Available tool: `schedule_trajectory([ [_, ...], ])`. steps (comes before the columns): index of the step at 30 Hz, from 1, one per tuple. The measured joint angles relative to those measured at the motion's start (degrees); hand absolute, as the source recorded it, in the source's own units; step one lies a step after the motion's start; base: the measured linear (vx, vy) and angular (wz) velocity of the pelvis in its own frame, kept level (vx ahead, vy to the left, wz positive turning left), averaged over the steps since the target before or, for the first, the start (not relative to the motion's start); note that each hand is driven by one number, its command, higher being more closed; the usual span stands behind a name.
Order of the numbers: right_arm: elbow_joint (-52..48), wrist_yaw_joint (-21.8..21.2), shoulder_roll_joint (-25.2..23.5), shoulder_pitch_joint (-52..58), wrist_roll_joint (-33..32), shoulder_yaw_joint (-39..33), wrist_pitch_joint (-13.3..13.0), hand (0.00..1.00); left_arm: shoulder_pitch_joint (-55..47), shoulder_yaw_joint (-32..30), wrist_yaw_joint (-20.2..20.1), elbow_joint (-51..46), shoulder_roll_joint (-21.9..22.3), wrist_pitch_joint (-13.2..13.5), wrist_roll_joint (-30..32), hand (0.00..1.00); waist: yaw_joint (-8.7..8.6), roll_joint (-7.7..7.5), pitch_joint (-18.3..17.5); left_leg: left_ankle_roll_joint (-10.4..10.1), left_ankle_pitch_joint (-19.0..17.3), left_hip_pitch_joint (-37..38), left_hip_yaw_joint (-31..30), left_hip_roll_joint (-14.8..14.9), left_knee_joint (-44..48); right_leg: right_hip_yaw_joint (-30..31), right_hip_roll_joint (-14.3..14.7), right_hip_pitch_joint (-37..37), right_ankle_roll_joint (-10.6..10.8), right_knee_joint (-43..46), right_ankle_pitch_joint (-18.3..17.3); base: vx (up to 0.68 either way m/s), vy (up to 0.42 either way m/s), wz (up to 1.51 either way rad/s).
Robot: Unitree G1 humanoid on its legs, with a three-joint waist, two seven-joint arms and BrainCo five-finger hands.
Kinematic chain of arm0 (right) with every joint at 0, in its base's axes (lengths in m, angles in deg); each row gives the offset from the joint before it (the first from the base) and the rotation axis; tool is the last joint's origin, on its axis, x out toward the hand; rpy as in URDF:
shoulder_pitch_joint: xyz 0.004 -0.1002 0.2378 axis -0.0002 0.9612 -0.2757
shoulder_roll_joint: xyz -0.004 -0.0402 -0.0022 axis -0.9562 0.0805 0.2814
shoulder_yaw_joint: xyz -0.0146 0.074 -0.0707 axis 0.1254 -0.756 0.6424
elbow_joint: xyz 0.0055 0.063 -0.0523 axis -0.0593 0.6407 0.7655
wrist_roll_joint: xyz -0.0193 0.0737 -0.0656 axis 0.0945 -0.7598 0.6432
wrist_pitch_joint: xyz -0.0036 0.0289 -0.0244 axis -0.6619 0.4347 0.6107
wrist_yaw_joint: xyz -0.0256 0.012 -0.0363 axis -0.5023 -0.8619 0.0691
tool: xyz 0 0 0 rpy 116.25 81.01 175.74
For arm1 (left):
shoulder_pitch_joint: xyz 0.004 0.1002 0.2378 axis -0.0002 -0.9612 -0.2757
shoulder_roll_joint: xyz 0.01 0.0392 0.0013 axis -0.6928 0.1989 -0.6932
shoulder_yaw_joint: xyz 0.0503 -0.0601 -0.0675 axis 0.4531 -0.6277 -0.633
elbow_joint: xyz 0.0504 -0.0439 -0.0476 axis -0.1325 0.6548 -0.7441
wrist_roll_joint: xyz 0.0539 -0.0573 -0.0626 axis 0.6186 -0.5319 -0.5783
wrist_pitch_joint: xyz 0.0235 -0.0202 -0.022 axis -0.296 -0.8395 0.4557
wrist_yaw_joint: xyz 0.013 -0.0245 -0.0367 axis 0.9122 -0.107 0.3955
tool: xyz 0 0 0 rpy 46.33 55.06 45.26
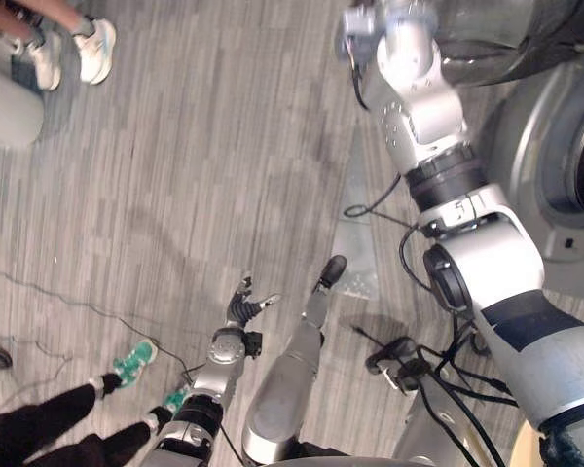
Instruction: Pick up the laundry basket with both hands and put the clothes into the washing machine.
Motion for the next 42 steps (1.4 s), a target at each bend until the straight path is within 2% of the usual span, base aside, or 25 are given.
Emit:
schedule_trajectory([
  [2, -2.5, -0.1, 1.9, 4.7, 0.0, 0.1, 0.1, 0.0, 1.0, 0.2, 0.0, 1.3, -0.7, -0.1, 0.0, 0.0, -0.48, -0.02, 0.0, 0.0, 0.0, 0.0, 2.9, 1.7, -0.1, 3.9, 2.7, -1.8, 0.0, -3.4, 2.8, -0.03, 0.008, -0.98],
  [4, -8.7, -0.3, 2.9, 11.5, 0.8, 2.1, 0.3, 0.0, 1.8, -0.3, 0.2, 1.5, -0.9, -0.2, 0.0, 0.0, -1.76, -0.34, 0.2, 0.0, 0.0, 0.0, 7.3, 3.1, -0.2, 8.5, 4.7, -3.4, 0.2, -6.4, 5.8, -0.03, 0.048, -1.3],
  [6, -17.7, -1.5, 4.2, 23.2, 4.5, 6.0, 0.6, 0.0, 5.1, -1.5, 0.7, 1.5, -2.7, -0.5, -0.1, 0.0, -6.14, -1.78, 1.1, 0.1, 0.0, 0.2, 12.8, 4.2, -0.2, 14.2, 6.7, -5.4, 0.6, -10.0, 9.8, -0.03, 0.074, -1.33],
  [7, -20.1, -2.0, 4.6, 26.9, 5.6, 6.6, 0.6, 0.0, 6.7, -1.7, 1.1, 1.5, -3.6, -0.5, 0.0, 0.0, -7.26, -2.34, 1.5, 0.3, 0.2, 0.4, 14.0, 4.4, -0.2, 15.3, 7.1, -5.7, 0.6, -10.6, 10.6, -0.04, 0.053, -1.23],
  [8, -22.8, -2.9, 4.8, 33.7, 8.1, 6.5, 0.6, 0.0, 10.4, -1.7, 1.9, 1.5, -5.6, -0.8, 0.0, 0.0, -9.72, -3.71, 2.3, 0.6, 0.4, 0.9, 16.3, 4.8, -0.2, 17.9, 7.8, -6.2, 0.7, -12.3, 12.2, -0.05, 0.034, -1.14],
  [9, -24.1, -4.0, 5.0, 40.7, 9.8, 6.3, 0.6, 0.0, 15.0, -1.8, 2.8, 1.6, -8.1, -1.0, 0.1, 0.0, -11.42, -5.06, 3.1, 0.6, 0.4, 1.2, 18.4, 5.5, -0.2, 19.9, 8.8, -6.6, 0.7, -14.0, 13.9, -0.05, 0.018, -1.09],
  [10, -24.1, -4.8, 5.0, 43.9, 10.5, 6.0, 0.7, 0.0, 17.5, -1.8, 3.1, 1.8, -9.5, -1.1, 0.2, 0.0, -12.32, -5.53, 3.4, 0.6, 0.4, 1.2, 19.5, 5.6, -0.2, 20.9, 9.4, -6.8, 0.7, -14.9, 14.7, -0.05, 0.019, -1.02],
  [12, -23.7, -7.3, 3.8, 54.2, 11.8, 5.1, 1.9, 0.0, 28.7, -1.4, 3.4, 3.8, -14.8, -1.4, 0.2, 0.0, -15.27, -7.48, 4.5, 0.6, 0.4, 1.2, 23.1, 6.7, -0.4, 24.2, 11.3, -8.2, 0.5, -17.3, 17.3, -0.07, -0.009, -0.89],
  [15, -23.7, -9.6, -0.7, 64.6, 12.8, 1.9, 2.0, 0.0, 39.4, -0.7, 4.0, 4.5, -21.1, -1.4, 0.2, 0.0, -17.32, -8.65, 5.0, 0.8, 0.3, 1.2, 28.1, 8.8, -1.3, 27.4, 13.9, -9.5, 0.4, -21.1, 20.6, -0.07, -0.045, -0.85],
  [16, -24.0, -9.9, -1.6, 66.3, 13.1, 0.9, 2.0, 0.0, 41.0, -0.5, 4.0, 4.5, -22.2, -1.5, 0.2, 0.0, -17.64, -8.76, 5.1, 0.8, 0.2, 1.1, 29.2, 9.2, -1.3, 28.0, 14.4, -9.5, 0.3, -22.0, 21.3, -0.03, -0.042, -0.74],
  [18, -25.4, -10.0, -3.3, 72.1, 14.8, -0.7, 2.1, 0.0, 44.8, -0.3, 4.1, 4.5, -24.3, -1.5, 0.3, 0.0, -17.74, -8.78, 5.1, 3.5, -1.8, 1.1, 33.1, 10.7, -1.2, 29.4, 16.2, -9.7, 0.2, -24.6, 23.1, -0.01, -0.028, -0.7],
  [19, -28.6, -9.9, -4.3, 75.9, 14.9, -2.4, 2.1, 0.0, 47.6, -0.3, 4.2, 4.8, -25.3, -1.6, 0.7, 0.0, -17.97, -9.19, 5.0, 4.0, -2.8, 0.4, 34.9, 11.5, -1.1, 30.2, 16.9, -10.4, 0.2, -25.7, 24.0, 0.02, -0.026, -0.62],
  [21, -32.9, -9.7, -5.4, 79.8, 14.9, -4.3, 1.8, 0.0, 51.3, -0.3, 4.9, 5.5, -27.0, -2.0, 2.0, 0.0, -18.71, -10.46, 5.1, 3.8, -3.2, -1.2, 36.1, 12.0, -0.5, 31.1, 17.4, -11.8, 0.2, -26.9, 25.2, 0.04, -0.037, -0.42],
  [22, -36.1, -9.5, -6.2, 81.7, 14.8, -5.5, 1.2, 0.0, 54.0, -0.8, 5.7, 6.4, -28.2, -3.0, 3.3, 0.0, -19.13, -11.69, 5.1, 3.8, -3.8, -2.9, 37.2, 12.8, 0.7, 31.8, 17.8, -12.8, 0.1, -28.3, 26.4, 0.04, -0.034, -0.31],
  [26, -44.4, -8.5, -7.7, 86.4, 14.7, -7.7, -0.6, 0.0, 55.3, -4.6, 7.5, 7.2, -28.5, -5.5, 8.4, 0.0, -19.23, -12.47, 5.3, 4.3, -5.1, -6.0, 38.4, 14.1, 4.1, 32.2, 18.5, -13.6, 0.1, -30.7, 28.0, 0.04, -0.014, -0.16],
  [28, -47.7, -8.4, -8.4, 87.7, 14.7, -8.0, -1.3, 0.0, 54.5, -5.5, 7.1, 6.0, -27.1, -5.1, 10.5, 0.0, -19.08, -12.63, 5.3, 4.2, -5.7, -7.0, 39.7, 14.9, 6.2, 32.4, 18.8, -13.6, 0.1, -30.8, 28.0, 0.03, -0.018, -0.08],
  [30, -51.6, -8.4, -8.7, 88.3, 14.6, -8.0, -2.5, 0.0, 54.5, -10.4, 7.1, 6.5, -26.6, -6.1, 11.3, 0.0, -19.25, -13.26, 5.5, 4.3, -7.3, -7.6, 41.8, 16.3, 8.8, 33.0, 19.5, -13.6, 0.0, -30.8, 28.1, 0.0, -0.038, -0.23],
  [34, -54.1, -8.5, -8.4, 90.8, 14.2, -9.1, -3.1, 0.0, 53.0, -18.4, 7.1, 7.0, -26.5, -8.1, 11.2, 0.0, -19.38, -13.26, 5.5, 4.2, -7.7, -7.6, 42.3, 16.6, 9.2, 33.2, 19.8, -13.6, -0.1, -30.9, 28.1, -0.01, -0.028, -0.1],
  [36, -55.6, -8.6, -7.9, 92.3, 13.9, -9.1, -3.4, 0.0, 51.2, -23.3, 7.6, 7.1, -26.6, -10.0, 11.2, 0.0, -18.95, -13.26, 5.5, 4.2, -7.7, -7.7, 42.2, 16.6, 9.2, 33.0, 19.7, -13.6, 0.0, -30.9, 28.1, -0.01, -0.016, 0.06],
  [40, -57.3, -8.6, -7.9, 92.7, 13.5, -9.0, -3.5, 0.0, 48.0, -27.8, 8.0, 7.1, -28.1, -11.4, 11.3, 0.0, -18.03, -13.26, 5.5, 4.2, -7.6, -8.1, 41.2, 16.3, 9.2, 31.4, 19.3, -13.2, 0.0, -30.6, 27.9, -0.02, -0.006, 0.17],
  [42, -57.6, -8.6, -8.0, 92.8, 13.5, -8.9, -3.6, 0.0, 46.8, -29.3, 8.8, 6.9, -28.3, -11.6, 11.4, 0.0, -17.46, -13.24, 5.4, 4.2, -7.6, -7.9, 40.6, 16.0, 9.7, 30.3, 18.8, -12.6, -0.2, -29.3, 26.6, 0.0, -0.001, 0.35],
])
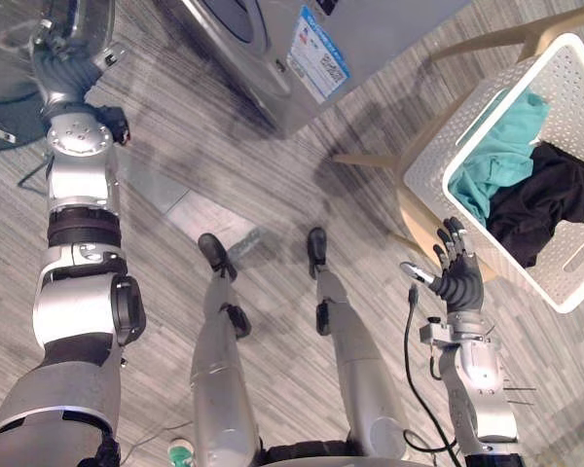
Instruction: Pick up the laundry basket with both hands and put the clothes into the washing machine.
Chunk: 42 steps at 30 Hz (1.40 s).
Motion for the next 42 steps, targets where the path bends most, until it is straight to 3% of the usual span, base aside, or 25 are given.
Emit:
schedule_trajectory([
  [3, 0.0, 0.0, -0.1, 0.0, 0.0, 0.8, 0.0, 0.0, -5.5, -0.7, 0.5, -3.7, 0.1, 0.1, 0.9, 0.0, 0.18, -0.02, 0.0, 0.0, 0.0, 1.8, -0.1, -0.9, 0.3, -1.7, -1.5, 1.1, -0.1, 4.6, -3.2, 0.01, 0.018, 0.49],
  [7, 0.0, 0.1, -0.2, 0.0, 0.8, 2.7, 0.2, 0.0, -17.5, -0.2, 0.3, -8.3, 4.5, 1.1, 1.0, 0.0, 1.49, -0.01, -0.2, 0.9, -0.8, 8.0, 0.1, -2.4, 0.4, -1.9, -3.2, 6.2, 0.4, 7.9, -6.3, 0.02, 0.013, 0.23],
  [10, 0.1, 0.1, -0.2, 0.0, 2.7, 2.8, 0.9, 0.0, -31.2, 2.8, 0.0, -13.5, 12.3, 2.3, -0.4, 0.0, 1.61, 0.48, -3.4, 1.6, -2.8, 12.0, 0.2, -3.1, 2.0, -2.2, -4.3, 10.3, 0.6, 9.3, -8.1, 0.05, -0.005, 0.1],
  [12, 0.2, 0.1, -0.1, 0.1, 5.8, 2.8, 2.2, 0.0, -41.5, 6.3, -1.3, -14.0, 18.2, 3.2, -0.5, 0.0, 1.51, 0.72, -7.4, -0.1, -6.0, 15.8, 1.3, -3.5, 3.4, -1.1, -4.6, 13.7, 1.0, 9.5, -9.4, 0.09, -0.014, -0.13],
  [16, 3.4, 0.0, 0.0, -0.4, 10.5, 2.5, 3.0, 0.0, -53.5, 9.3, -3.9, -10.9, 23.9, 4.0, -0.2, 0.0, 1.12, 1.54, -13.3, -1.9, -10.2, 22.3, 5.3, -3.4, 4.5, 3.4, -3.8, 17.5, 1.4, 8.3, -10.1, 0.08, -0.012, -0.62],
  [17, 6.2, -0.1, 0.1, -1.0, 11.8, 1.9, 3.6, 0.0, -56.1, 9.6, -4.9, -8.2, 25.0, 4.0, 0.0, 0.0, 0.57, 2.24, -15.4, -2.1, -11.0, 23.5, 7.0, -3.3, 4.5, 5.4, -3.3, 18.1, 1.5, 6.7, -9.2, 0.12, 0.022, -0.92],
  [19, 11.1, -0.1, 0.7, -3.2, 13.2, 1.1, 5.1, 0.0, -58.9, 9.6, -6.4, -4.0, 25.7, 4.2, 0.5, 0.0, -0.52, 3.41, -16.4, -2.0, -12.0, 26.3, 10.3, -2.8, 4.4, 8.5, -2.4, 19.8, 2.0, 3.6, -7.1, 0.1, 0.036, -1.12],
  [20, 14.0, -0.2, 1.1, -5.0, 14.4, 0.7, 5.7, 0.0, -60.7, 9.2, -6.9, -1.9, 25.8, 4.4, 1.0, 0.0, -0.6, 3.63, -16.7, -2.0, -12.7, 28.5, 13.5, -2.2, 4.2, 7.9, -2.6, 20.6, 0.5, 1.4, -6.2, 0.08, 0.056, -1.44],
  [22, 17.9, -0.1, 1.3, -6.4, 16.6, -0.1, 6.6, 0.0, -63.5, 7.4, -7.6, 0.6, 26.0, 4.7, 2.0, 0.0, -0.77, 3.84, -16.8, -1.4, -13.2, 33.1, 18.4, -0.4, 4.5, -5.7, -6.5, 22.9, -2.7, 0.3, -5.0, 0.08, 0.03, -1.43],
  [24, 19.6, -0.2, 1.8, -6.3, 17.8, -0.1, 6.8, 0.0, -64.9, 6.5, -7.6, 2.7, 26.3, 4.8, 2.0, 0.0, -1.1, 4.37, -17.4, -2.5, -14.2, 35.9, 20.9, 0.8, 5.6, -15.6, -8.6, 25.5, -3.1, 0.3, -4.8, 0.11, -0.037, -0.85],
  [25, 20.4, -0.2, 2.2, -6.0, 19.0, -0.1, 6.8, 0.0, -65.7, 6.4, -7.8, 4.4, 26.4, 4.9, 2.1, 0.0, -1.54, 4.93, -18.3, -3.5, -14.9, 37.5, 22.3, 2.4, 6.5, -18.2, -8.1, 26.4, -2.0, 0.6, -4.2, 0.15, -0.076, -0.87],
  [27, 20.4, -0.4, 2.9, -5.2, 20.8, -0.2, 6.8, 0.0, -66.3, 6.3, -8.8, 5.6, 27.3, 5.0, 3.5, 0.0, -1.38, 5.83, -19.1, -4.5, -15.4, 39.7, 22.9, 4.6, 8.2, -15.7, -5.8, 27.2, -1.6, 1.2, -4.7, 0.19, -0.178, -0.95],
  [28, 20.5, -0.8, 2.9, -4.9, 21.5, 0.0, 6.8, 0.0, -66.4, 6.2, -8.9, 6.3, 27.8, 5.0, 4.3, 0.0, -1.36, 5.93, -19.1, -5.2, -15.9, 39.9, 22.0, 7.1, 13.5, -14.1, -5.0, 27.3, -1.9, 2.8, -6.3, 0.17, -0.209, -0.87],
  [29, 20.5, -1.1, 3.0, -4.7, 21.8, 0.0, 6.8, 0.0, -66.4, 6.3, -9.1, 6.3, 28.2, 5.0, 4.3, 0.0, -1.36, 6.08, -19.0, -5.0, -15.8, 38.8, 20.6, 9.9, 20.4, -13.1, -4.2, 27.9, -2.2, 3.7, -7.4, 0.13, -0.192, -0.86],
  [30, 20.9, -1.1, 3.4, -4.0, 22.2, 0.1, 6.8, 0.0, -66.4, 6.3, -9.4, 6.4, 28.7, 5.1, 4.3, 0.0, -1.37, 6.56, -19.0, -2.8, -14.4, 37.4, 18.1, 12.7, 27.6, -12.1, -3.3, 29.1, -2.6, 4.3, -8.3, 0.12, -0.151, -0.68],
  [31, 21.7, -1.1, 3.8, -3.6, 22.7, 0.3, 6.9, 0.0, -66.4, 6.4, -9.9, 6.5, 29.0, 5.1, 4.3, 0.0, -1.32, 6.73, -19.0, 1.8, -11.3, 35.6, 13.8, 14.4, 33.7, -10.8, -2.4, 30.4, -3.1, 4.6, -9.1, 0.15, -0.137, -0.79],
  [32, 22.6, -1.1, 4.4, -3.5, 23.3, 0.7, 7.1, 0.0, -66.6, 6.9, -9.9, 6.6, 29.4, 5.1, 4.3, 0.0, -0.98, 6.77, -19.0, 4.6, -5.5, 31.8, 5.9, 14.4, 39.9, -8.7, -2.1, 32.1, -3.8, 4.0, -9.8, 0.18, -0.045, -0.91],
  [33, 22.9, -1.0, 4.8, -3.6, 23.7, 0.9, 7.3, 0.0, -66.2, 7.7, -10.0, 7.0, 29.8, 5.3, 4.4, 0.0, -0.87, 6.88, -19.0, 0.4, -12.9, 28.3, -0.6, 12.2, 44.6, -6.3, -1.7, 32.7, -4.5, 3.4, -10.7, 0.16, 0.006, -0.84],
  [34, 23.1, -0.9, 5.1, -4.0, 23.7, 1.0, 7.5, 0.0, -66.2, 8.2, -10.0, 7.0, 29.7, 5.3, 4.4, 0.0, -0.82, 7.05, -18.9, 0.0, -16.3, 27.0, -2.9, 10.5, 45.4, -5.3, -1.7, 33.0, -4.6, 3.2, -10.8, 0.19, 0.043, -0.86],
  [36, 25.0, -0.9, 5.7, -4.4, 23.8, 1.1, 7.6, 0.0, -66.5, 10.0, -10.0, 7.3, 29.7, 5.6, 4.3, 0.0, 0.14, 7.12, -18.9, -2.1, -22.4, 25.6, -8.5, 2.6, 38.5, -1.7, -1.9, 35.3, -4.1, 2.1, -10.4, 0.19, 0.05, -0.83],
  [37, 25.7, -0.9, 5.7, -4.6, 23.8, 1.1, 7.7, 0.0, -66.5, 10.5, -10.0, 7.3, 29.7, 5.6, 4.3, 0.0, 0.15, 7.2, -18.9, -2.2, -22.6, 25.7, -10.0, 0.6, 34.4, -1.3, -2.0, 35.8, -3.6, 1.9, -10.1, 0.17, 0.11, -0.61],
  [38, 27.3, -0.8, 6.2, -5.6, 24.1, 1.2, 7.8, 0.0, -66.4, 11.1, -10.0, 7.3, 30.2, 5.8, 4.3, 0.0, 0.1, 7.61, -19.1, -2.6, -22.4, 26.5, -13.6, -3.3, 23.9, -0.5, -2.1, 36.2, -3.2, 1.5, -9.9, 0.16, 0.167, -0.65],
  [39, 29.1, -0.8, 7.3, -7.6, 25.0, 2.4, 7.9, 0.0, -66.4, 11.6, -10.0, 7.3, 30.7, 5.8, 4.2, 0.0, 0.47, 9.14, -19.4, -5.5, -19.8, 27.6, -17.1, -5.9, 13.0, 0.7, -1.5, 35.9, -2.3, 1.3, -9.7, 0.15, 0.189, -0.75],
  [40, 30.1, -0.8, 7.6, -8.7, 25.8, 2.9, 7.9, 0.0, -66.3, 11.8, -10.0, 7.3, 30.8, 5.8, 4.2, 0.0, 0.7, 9.39, -18.9, -4.0, -17.4, 27.9, -17.6, -6.5, 11.3, 1.6, -1.1, 35.9, -1.5, 1.0, -9.6, 0.14, 0.196, -0.82],
  [42, 31.3, -0.8, 8.2, -10.9, 28.4, 4.1, 8.0, 0.0, -65.5, 12.6, -10.0, 7.7, 29.7, 6.4, 4.2, 0.0, 1.11, 7.71, -18.6, -3.6, -17.3, 28.7, -15.4, -8.6, 9.5, 2.5, -3.3, 36.2, 0.7, -1.8, -8.4, 0.13, 0.155, -0.39],
])
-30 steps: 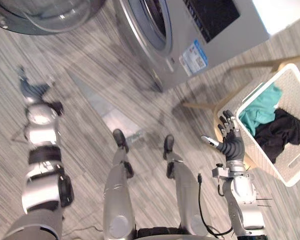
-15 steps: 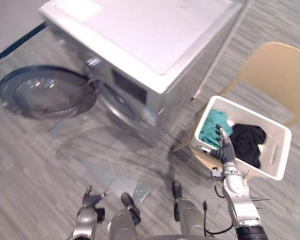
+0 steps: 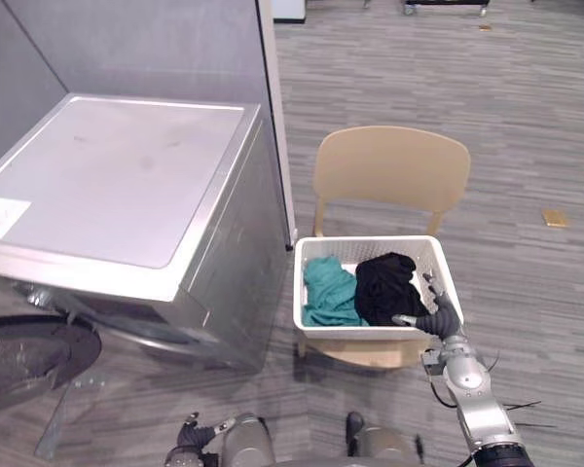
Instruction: Pick up the laundry basket with both hands and put the clothes into the washing machine.
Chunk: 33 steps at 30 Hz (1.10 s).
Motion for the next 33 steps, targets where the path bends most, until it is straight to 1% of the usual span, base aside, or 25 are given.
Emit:
schedule_trajectory([
  [2, 0.7, 0.0, 1.8, -2.0, 1.6, 0.6, 0.1, 0.0, 1.1, 0.7, 0.0, 0.7, -0.2, -0.1, 0.0, 0.0, 0.19, 0.13, 0.2, 1.1, 0.2, -0.7, 0.6, -1.7, -0.8, 0.1, -1.7, -0.3, 1.3, -1.6, 0.8, 0.09, 0.159, 0.01],
  [4, 3.8, 0.0, 3.7, -7.3, 2.7, 3.7, 0.0, 0.0, 1.3, 1.0, 0.0, 0.9, -0.3, -0.1, 0.1, 0.0, 0.53, 0.33, 0.9, 1.8, 0.2, -1.8, 1.7, -2.8, -0.9, 0.7, -2.9, -1.8, 2.3, -2.0, 1.4, 0.03, 0.186, -0.11],
  [6, 7.7, 0.1, 5.0, -14.2, 3.8, 6.8, 0.0, 0.0, 2.7, 1.1, 0.1, 0.9, -0.8, 0.0, 0.1, 0.0, 0.56, 0.62, 2.9, 2.5, 0.4, -4.2, 2.3, -3.2, -0.4, 1.2, -3.4, -4.2, 3.0, -1.9, 2.1, -0.03, 0.11, -0.1],
  [7, 11.0, 0.0, 6.8, -20.3, 4.0, 9.9, 0.0, 0.0, 4.4, 0.9, 0.1, 0.8, -1.3, 0.0, 0.0, 0.0, 0.88, 0.81, 5.3, 3.1, 0.7, -6.4, 2.6, -3.3, 0.1, 1.7, -3.5, -6.3, 3.2, -1.9, 2.9, -0.05, 0.065, -0.08],
  [8, 12.5, 0.0, 7.6, -23.0, 4.1, 11.3, 0.0, 0.0, 5.1, 0.9, 0.1, 0.8, -1.5, 0.1, 0.0, 0.0, 0.95, 0.88, 6.3, 3.4, 0.9, -7.7, 2.6, -3.2, 0.5, 1.7, -3.4, -7.3, 3.2, -1.9, 3.3, -0.09, 0.069, -0.08],
  [9, 14.6, 0.0, 8.7, -26.5, 4.4, 12.7, 0.0, 0.0, 6.0, 0.9, 0.2, 0.8, -1.8, 0.1, 0.0, 0.0, 1.26, 1.0, 7.3, 3.6, 1.1, -9.3, 2.6, -3.2, 1.0, 1.8, -3.4, -8.8, 3.2, -1.9, 3.9, -0.08, 0.045, -0.02],
  [10, 17.3, 0.0, 10.4, -30.5, 4.4, 14.1, 0.0, 0.0, 7.0, 0.9, 0.3, 0.5, -2.2, 0.2, -0.1, 0.0, 2.01, 1.1, 8.9, 4.1, 1.4, -10.8, 2.6, -3.2, 0.9, 1.8, -3.4, -10.3, 3.3, -2.0, 4.3, -0.09, 0.051, 0.04],
  [11, 20.4, 0.0, 12.2, -34.3, 4.5, 15.3, 0.0, 0.0, 8.1, 0.9, 0.4, 0.5, -2.4, 0.6, -0.1, 0.0, 2.35, 1.3, 10.9, 4.4, 1.7, -11.6, 2.3, -3.4, 0.8, 1.6, -3.5, -10.9, 3.3, -2.0, 4.8, -0.07, 0.037, 0.13],
  [12, 21.9, 0.0, 13.4, -36.7, 4.9, 16.4, 0.1, 0.0, 8.5, 0.7, 0.7, 0.5, -2.5, 1.1, -0.2, 0.0, 2.44, 1.5, 11.6, 4.7, 2.1, -12.7, 1.9, -3.5, 0.8, 1.1, -3.5, -11.7, 3.2, -2.0, 5.0, -0.06, 0.032, 0.24],
  [13, 23.3, 0.0, 14.8, -39.1, 5.5, 17.5, 0.1, 0.0, 8.9, 0.7, 1.5, 0.4, -2.5, 1.4, -0.7, 0.0, 2.5, 1.6, 12.3, 4.8, 2.9, -14.1, 1.2, -3.8, 0.6, 0.4, -3.7, -12.9, 3.1, -2.0, 5.3, -0.03, 0.015, 0.25],
  [15, 25.4, 0.4, 16.6, -42.4, 6.1, 19.7, 0.2, 0.0, 10.0, 0.6, 1.7, 0.4, -2.5, 1.8, -1.7, 0.0, 3.66, 1.69, 13.8, 4.8, 3.6, -15.6, 0.7, -4.0, 0.4, 0.0, -3.8, -14.2, 3.0, -1.8, 5.5, -0.02, 0.005, 0.15],
  [17, 26.5, 0.9, 17.7, -44.7, 6.2, 21.5, 0.9, 0.0, 11.0, 0.5, 2.0, 0.3, -2.4, 2.1, -2.9, 0.0, 3.84, 1.77, 13.8, 4.8, 4.7, -18.1, -0.2, -4.2, -0.5, -1.2, -3.9, -16.6, 3.0, -1.6, 5.6, -0.02, -0.013, 0.24],
  [19, 27.9, 1.0, 17.7, -46.8, 6.2, 23.0, 1.1, 0.0, 12.0, 0.6, 2.6, -0.3, -2.3, 2.6, -3.7, 0.0, 4.25, 1.71, 14.1, 4.7, 5.9, -20.1, -1.0, -4.3, -1.6, -2.1, -3.9, -18.6, 2.8, -1.4, 5.7, -0.01, -0.025, 0.25],
  [20, 28.6, 1.0, 17.7, -47.8, 6.3, 23.9, 1.1, 0.0, 13.0, 0.6, 2.8, -0.7, -1.9, 2.6, -4.6, 0.0, 5.19, 1.77, 14.2, 4.5, 6.5, -21.2, -1.3, -4.3, -2.3, -2.6, -3.9, -20.0, 2.8, -1.0, 5.7, -0.03, -0.032, 0.18],
  [22, 29.8, 1.1, 17.7, -49.7, 6.6, 26.2, 1.1, 0.0, 13.5, 0.6, 3.0, -1.9, -1.5, 3.0, -5.2, 0.0, 5.57, 1.78, 14.3, 4.4, 7.6, -23.1, -2.0, -4.3, -3.4, -3.4, -4.0, -22.3, 2.6, -0.4, 5.6, -0.03, -0.033, 0.21],
  [23, 29.9, 1.3, 17.7, -51.0, 6.8, 27.1, 1.2, 0.0, 14.1, 0.5, 3.4, -2.0, -1.2, 3.5, -5.6, 0.0, 5.95, 1.77, 14.3, 4.1, 8.3, -24.8, -2.7, -4.2, -3.9, -4.3, -4.0, -24.0, 2.2, 0.2, 5.4, -0.02, -0.034, 0.21],
  [24, 30.2, 1.8, 17.9, -52.1, 7.5, 28.1, 1.2, 0.0, 15.5, 0.4, 3.9, -2.0, -0.8, 3.5, -5.7, 0.0, 6.65, 1.8, 14.5, 3.9, 9.1, -25.8, -3.1, -4.2, -4.7, -4.7, -3.9, -25.5, 2.0, 0.9, 5.2, -0.02, -0.037, 0.19],
  [25, 30.3, 2.1, 18.0, -52.7, 7.9, 28.7, 1.2, 1.0, 16.0, 0.4, 3.9, -2.1, -0.5, 3.5, -5.7, 0.0, 6.78, 1.7, 14.7, 3.8, 9.4, -26.2, -3.3, -4.1, -5.0, -5.0, -3.8, -26.1, 1.7, 1.4, 5.0, -0.01, -0.041, 0.19],
  [27, 30.3, 2.5, 18.1, -55.0, 9.6, 31.1, 1.3, 1.0, 17.2, 0.3, 4.0, -3.6, 0.5, 3.5, -6.8, 0.0, 6.86, 1.75, 15.2, 3.2, 10.4, -27.7, -4.3, -4.0, -6.3, -6.4, -3.8, -28.2, 1.2, 2.7, 4.4, 0.0, -0.041, 0.22],
  [30, 30.2, 4.2, 17.1, -56.2, 10.7, 31.4, 1.8, 1.0, 18.5, 0.3, 4.1, -4.3, 1.1, 3.6, -6.8, 0.0, 6.84, 1.65, 15.3, 2.8, 11.6, -28.0, -5.2, -4.0, -7.9, -7.8, -4.0, -29.2, 0.6, 4.6, 3.2, 0.02, -0.047, 0.22],
  [33, 30.1, 4.6, 15.9, -56.3, 10.4, 31.2, 2.1, 1.0, 19.0, 0.2, 4.2, -5.2, 1.2, 3.7, -6.8, 0.0, 6.86, 1.65, 15.3, 2.3, 11.9, -27.5, -5.9, -4.0, -8.7, -9.1, -4.2, -29.3, 0.2, 6.2, 1.9, 0.03, -0.045, 0.2],
])
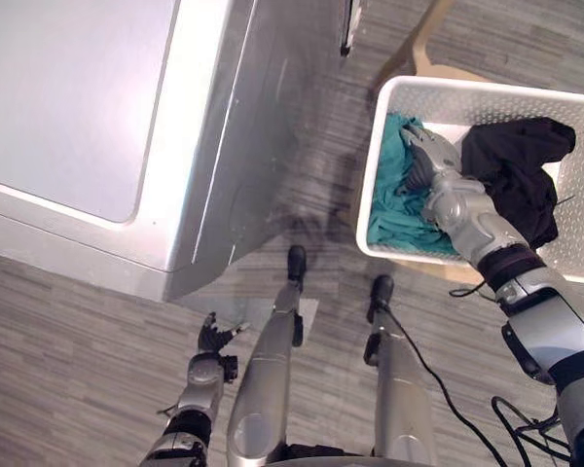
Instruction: Pick up the laundry basket with both hands and put the clothes into the washing machine.
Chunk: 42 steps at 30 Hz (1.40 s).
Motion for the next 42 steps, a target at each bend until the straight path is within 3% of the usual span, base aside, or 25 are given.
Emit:
schedule_trajectory([
  [7, -4.7, -0.3, -3.0, 7.5, -4.0, -5.1, 1.3, 1.0, 0.4, -0.3, 0.0, -0.5, 0.3, -0.3, -0.1, 0.0, 0.9, -0.54, 0.2, -0.4, 0.5, 3.9, 0.5, 0.9, -0.7, -1.6, 0.1, 2.5, -0.9, 3.1, -1.8, 0.03, -0.055, 0.07],
  [10, -14.3, -0.2, -4.1, 15.4, -7.6, -11.1, 1.6, 1.0, 0.1, -0.4, -0.1, -0.5, 0.3, -0.6, -0.1, 0.0, 0.05, -1.39, 0.3, -0.4, 0.5, 7.2, 2.2, 1.1, -0.7, -1.6, 0.1, 5.7, -1.0, 3.1, -2.3, 0.0, -0.016, -0.01],
  [14, -28.7, 1.2, -9.1, 25.7, -14.6, -21.9, 1.3, 1.0, -1.0, -1.7, -0.2, -0.5, 0.2, -1.6, 0.0, 0.0, -0.51, -3.62, 0.1, -0.1, 0.2, 13.4, 4.4, 1.6, -1.8, -0.9, 0.4, 10.6, -0.7, 2.1, -3.1, -0.06, -0.027, -0.2],
  [16, -33.3, 2.1, -12.1, 30.8, -17.7, -25.4, 1.0, 1.0, -2.8, -2.4, -0.3, -0.4, -0.1, -2.4, 0.0, 0.0, -1.54, -4.99, -0.9, -0.3, 0.1, 16.4, 4.9, 1.9, -2.7, -0.6, 1.0, 13.5, -0.6, 0.7, -3.1, -0.04, -0.032, -0.18],
  [18, -36.5, 2.4, -16.4, 37.2, -21.2, -28.4, -0.1, 1.0, -6.6, -2.5, -0.5, 1.4, -1.5, -3.1, 0.0, 0.0, -2.35, -7.24, -5.4, -0.5, -0.1, 19.1, 5.6, 2.2, -5.1, 0.3, 2.0, 15.8, -0.6, -2.3, -3.3, 0.02, -0.01, -0.27],
  [21, -40.7, 2.3, -19.6, 44.5, -24.9, -31.8, -1.2, 1.0, -9.8, -2.5, -0.7, 3.4, -2.1, -4.6, 0.1, 0.0, -3.4, -8.39, -9.3, -0.7, -0.3, 23.2, 6.2, 2.3, -7.4, 1.0, 2.4, 20.0, -0.3, -6.3, -1.9, 0.09, 0.014, -0.21],
  [26, -46.5, 0.3, -23.6, 50.2, -30.2, -33.7, -3.1, 1.0, -13.6, -3.3, -1.8, 3.5, -2.3, -5.2, 0.2, 0.0, -3.51, -8.26, -14.2, -0.5, -0.9, 29.5, 10.1, 1.9, -9.8, 4.8, 2.9, 25.0, 0.5, -11.7, 1.3, 0.1, 0.028, -0.38],
  [29, -50.0, -1.7, -25.4, 51.7, -32.6, -33.7, -4.3, 1.0, -15.3, -5.6, -1.7, 3.2, -2.3, -5.1, 0.1, 0.0, -3.46, -8.34, -15.4, -0.4, -1.9, 31.8, 12.4, 2.0, -9.6, 7.6, 3.1, 26.5, 0.7, -13.0, 2.8, 0.07, 0.02, -0.58],
  [32, -51.7, -2.6, -26.8, 52.9, -34.4, -34.3, -5.6, 1.0, -16.0, -6.9, -1.8, 1.0, -2.3, -5.1, 0.0, 0.0, -3.77, -8.24, -15.5, -0.2, -5.4, 29.3, 12.0, 2.7, -2.6, 8.8, 3.2, 26.1, 0.9, -11.6, 3.6, 0.0, 0.011, -0.22],
  [34, -52.5, -2.6, -27.0, 55.1, -35.4, -34.6, -5.6, 1.0, -16.0, -7.0, -1.8, -1.2, -2.3, -5.0, 0.0, 0.0, -3.8, -7.33, -15.6, 1.2, -7.3, 27.0, 10.3, 3.8, 2.4, 8.4, 3.8, 26.4, 3.0, -10.4, 4.9, -0.09, 0.034, 0.21],
  [35, -54.1, -2.6, -27.4, 56.0, -35.6, -35.1, -5.7, 1.0, -15.7, -7.6, -1.7, -3.0, -2.0, -4.6, 0.0, 0.0, -3.55, -6.22, -15.2, 2.1, -8.2, 26.0, 9.2, 5.3, 2.8, 8.8, 4.1, 25.1, 4.0, -3.8, 1.6, -0.06, 0.03, 0.63],
  [36, -55.9, -2.6, -28.3, 57.4, -35.8, -35.3, -6.4, 1.0, -15.6, -8.0, -1.7, -5.5, -1.9, -4.2, 0.0, 0.0, -3.59, -6.25, -15.2, 1.9, -7.8, 25.5, 6.9, 4.5, 3.5, 9.3, 3.9, 23.1, 3.5, 10.7, -5.7, -0.03, 0.004, 0.78],
  [38, -57.0, -2.7, -28.8, 57.5, -35.8, -34.2, -7.3, 1.0, -17.4, -8.3, -1.5, -9.8, -1.6, -4.1, 0.0, 0.0, -2.78, -6.82, -15.7, 1.8, -7.0, 24.6, 5.1, 2.9, 5.1, 11.4, 3.3, 24.9, 6.2, 20.8, -10.6, -0.05, -0.092, 0.74],
  [40, -58.5, -2.6, -28.9, 55.7, -35.7, -31.6, -8.0, 1.0, -19.5, -8.2, -0.7, -15.5, -1.1, -3.9, -0.2, 0.0, -0.67, -7.2, -16.1, 1.5, -6.8, 21.2, 4.4, 2.3, 8.0, 12.2, 3.2, 27.7, 4.4, 18.5, -13.8, -0.17, -0.157, 0.3],
  [41, -59.8, -2.6, -28.9, 54.4, -35.8, -31.0, -8.5, 1.0, -20.1, -8.0, -0.1, -18.9, 0.2, -3.7, -1.1, 0.0, 0.5, -7.01, -16.4, 0.6, -5.9, 18.2, 3.6, 2.5, 9.2, 11.2, 4.2, 28.7, 1.5, 13.0, -16.5, -0.32, -0.198, 0.29],
  [42, -60.9, -2.5, -28.6, 53.8, -35.9, -31.1, -8.9, 1.0, -20.4, -7.1, 0.0, -22.0, 1.5, -3.7, -2.6, 0.0, 1.2, -5.4, -16.6, 0.1, -4.1, 15.2, 2.3, 2.8, 9.1, 9.1, 5.0, 28.7, -1.1, 8.9, -18.2, -0.35, -0.197, 0.38],
])
